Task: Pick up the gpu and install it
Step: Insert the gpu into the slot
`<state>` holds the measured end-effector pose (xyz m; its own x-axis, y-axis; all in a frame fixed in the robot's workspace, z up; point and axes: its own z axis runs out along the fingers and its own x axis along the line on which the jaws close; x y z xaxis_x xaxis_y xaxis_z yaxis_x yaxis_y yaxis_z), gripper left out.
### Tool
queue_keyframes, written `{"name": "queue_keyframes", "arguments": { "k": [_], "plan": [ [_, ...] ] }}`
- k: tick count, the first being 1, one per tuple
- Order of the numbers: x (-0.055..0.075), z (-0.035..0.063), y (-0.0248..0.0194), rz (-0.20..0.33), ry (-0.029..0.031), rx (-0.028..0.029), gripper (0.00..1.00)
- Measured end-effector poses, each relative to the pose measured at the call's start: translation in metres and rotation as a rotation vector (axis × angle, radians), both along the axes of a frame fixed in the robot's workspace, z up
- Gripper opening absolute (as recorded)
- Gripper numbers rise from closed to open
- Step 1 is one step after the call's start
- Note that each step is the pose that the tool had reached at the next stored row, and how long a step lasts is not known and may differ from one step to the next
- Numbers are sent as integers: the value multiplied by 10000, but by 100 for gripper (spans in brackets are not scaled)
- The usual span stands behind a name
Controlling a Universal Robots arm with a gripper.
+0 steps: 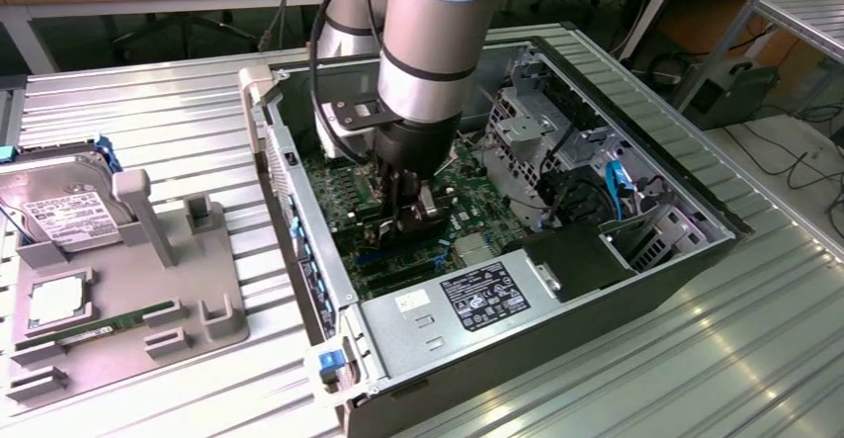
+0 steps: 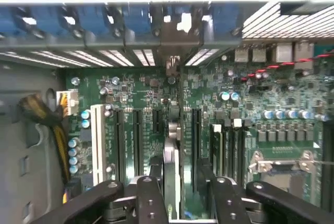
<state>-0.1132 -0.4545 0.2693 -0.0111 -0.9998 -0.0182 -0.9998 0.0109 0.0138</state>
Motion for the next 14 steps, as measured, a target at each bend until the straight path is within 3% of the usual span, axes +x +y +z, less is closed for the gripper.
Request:
{"name": "queue_keyframes", "arguments": {
  "k": [2, 6, 8, 9, 11, 14],
  "plan": [
    [0, 99, 0, 0, 14, -2, 40],
    [0, 164, 0, 0, 39, -1, 38],
    [0, 164, 0, 0, 39, 0, 20],
    [0, 164, 0, 0, 39, 0, 20],
    [0, 165, 0, 0, 40, -2, 11],
    [0, 165, 0, 0, 40, -2, 11]
  ]
}}
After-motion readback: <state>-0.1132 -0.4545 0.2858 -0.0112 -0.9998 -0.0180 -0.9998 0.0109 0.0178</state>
